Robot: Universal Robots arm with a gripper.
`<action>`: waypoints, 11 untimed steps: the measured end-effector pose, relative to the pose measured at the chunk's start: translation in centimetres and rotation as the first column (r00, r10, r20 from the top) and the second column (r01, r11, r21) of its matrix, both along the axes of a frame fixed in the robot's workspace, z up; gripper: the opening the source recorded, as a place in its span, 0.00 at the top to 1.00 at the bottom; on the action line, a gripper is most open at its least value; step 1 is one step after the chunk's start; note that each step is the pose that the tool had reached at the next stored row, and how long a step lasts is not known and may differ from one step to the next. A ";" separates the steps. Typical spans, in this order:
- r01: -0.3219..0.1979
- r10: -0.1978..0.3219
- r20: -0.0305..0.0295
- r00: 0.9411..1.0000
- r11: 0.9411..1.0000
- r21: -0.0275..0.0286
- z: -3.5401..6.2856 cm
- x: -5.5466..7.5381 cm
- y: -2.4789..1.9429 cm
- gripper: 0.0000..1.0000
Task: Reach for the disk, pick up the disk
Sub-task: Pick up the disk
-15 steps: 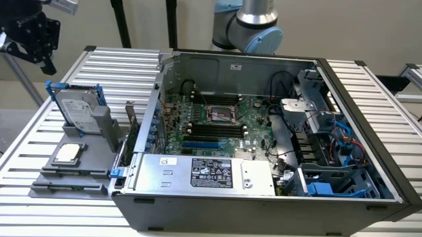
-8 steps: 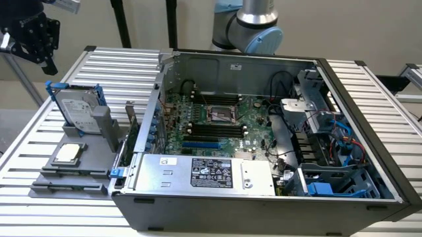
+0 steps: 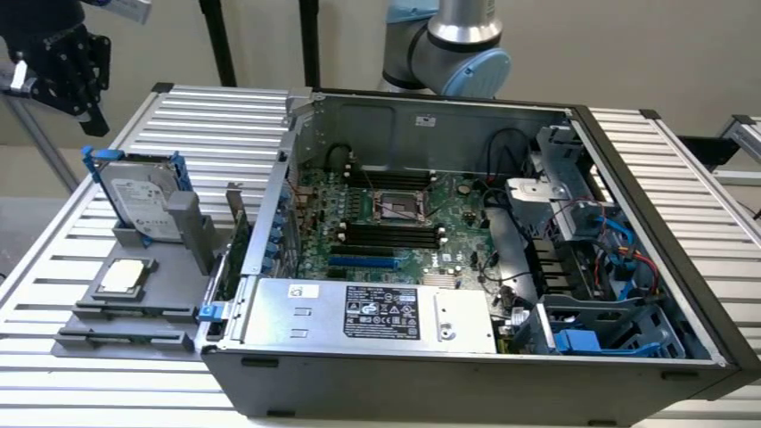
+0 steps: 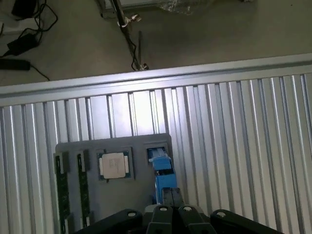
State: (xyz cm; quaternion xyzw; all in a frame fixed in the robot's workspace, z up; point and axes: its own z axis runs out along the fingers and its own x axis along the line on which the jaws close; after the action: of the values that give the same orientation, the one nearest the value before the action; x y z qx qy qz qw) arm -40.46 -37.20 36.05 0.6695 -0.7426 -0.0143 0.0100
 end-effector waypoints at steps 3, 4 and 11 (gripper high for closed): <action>-0.026 0.026 0.000 1.000 1.000 0.000 -0.10 0.0 -0.04 0.89; -0.029 0.029 0.000 1.000 1.000 0.000 -0.14 0.1 -0.14 0.89; -0.034 0.034 0.000 0.999 0.999 0.002 -0.29 0.1 -0.65 0.88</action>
State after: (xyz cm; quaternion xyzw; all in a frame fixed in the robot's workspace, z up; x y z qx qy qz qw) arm -40.39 -37.85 35.76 0.6821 -0.7310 -0.0151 0.0095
